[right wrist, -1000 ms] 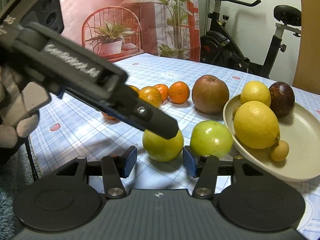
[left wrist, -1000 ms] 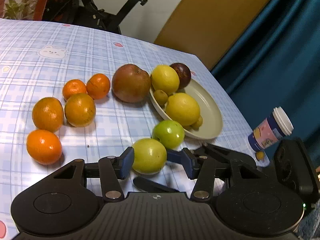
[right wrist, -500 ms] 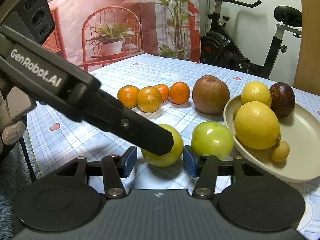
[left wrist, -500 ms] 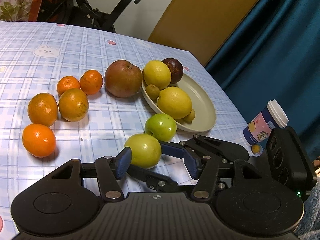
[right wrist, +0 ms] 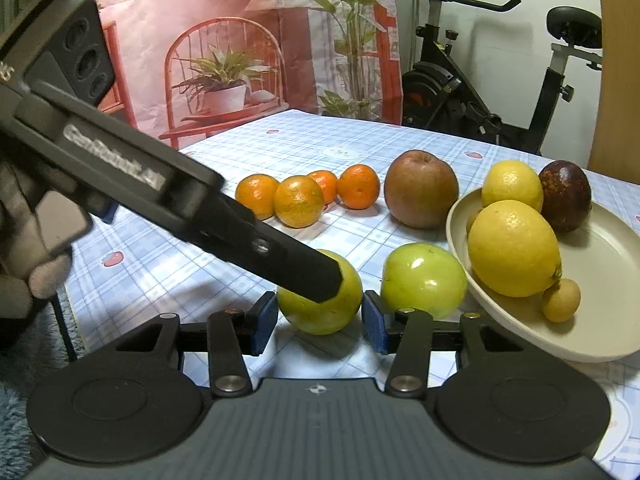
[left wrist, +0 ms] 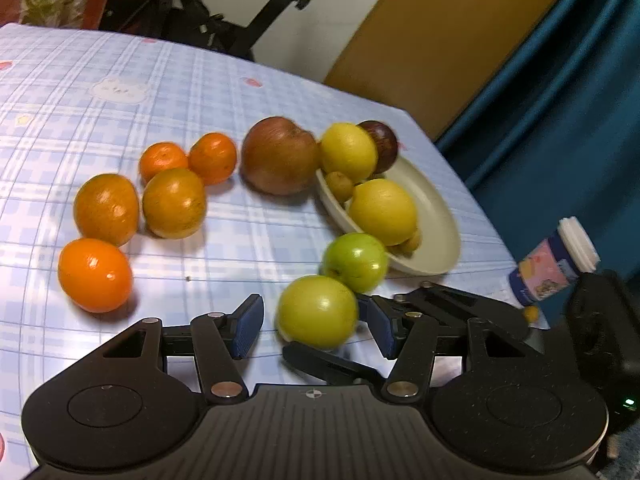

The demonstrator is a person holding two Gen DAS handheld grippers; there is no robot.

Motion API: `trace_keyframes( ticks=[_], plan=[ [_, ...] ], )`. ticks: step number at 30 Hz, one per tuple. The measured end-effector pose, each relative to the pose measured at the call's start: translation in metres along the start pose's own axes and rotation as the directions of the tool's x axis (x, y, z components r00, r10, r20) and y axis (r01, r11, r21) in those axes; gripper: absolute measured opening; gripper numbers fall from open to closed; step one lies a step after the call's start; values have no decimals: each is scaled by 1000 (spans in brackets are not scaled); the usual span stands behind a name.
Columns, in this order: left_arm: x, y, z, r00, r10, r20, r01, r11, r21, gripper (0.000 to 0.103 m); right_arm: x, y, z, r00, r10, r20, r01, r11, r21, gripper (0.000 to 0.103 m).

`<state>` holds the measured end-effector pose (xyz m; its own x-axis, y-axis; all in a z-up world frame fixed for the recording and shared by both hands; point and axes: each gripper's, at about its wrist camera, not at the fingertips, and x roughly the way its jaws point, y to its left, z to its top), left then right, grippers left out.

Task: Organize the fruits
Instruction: 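Close the left tool around the yellow-green apple and lift it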

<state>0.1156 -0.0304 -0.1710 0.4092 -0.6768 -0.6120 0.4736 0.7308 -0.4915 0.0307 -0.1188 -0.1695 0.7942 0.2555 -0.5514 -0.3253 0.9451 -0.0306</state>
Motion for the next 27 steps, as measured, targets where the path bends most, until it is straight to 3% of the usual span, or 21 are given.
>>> trace_keyframes(
  ticks=[15,27],
  plan=[
    [6,5,-3,1000,10,-22,-10,1000,-4,46,2,1,-1,1000,14,-20,-14,1000,-1,50],
    [2,-13,-4,999,40,0,-40,993,112,46,1,-5,1,1000,6,-16,-6,1000,22,51]
  ],
)
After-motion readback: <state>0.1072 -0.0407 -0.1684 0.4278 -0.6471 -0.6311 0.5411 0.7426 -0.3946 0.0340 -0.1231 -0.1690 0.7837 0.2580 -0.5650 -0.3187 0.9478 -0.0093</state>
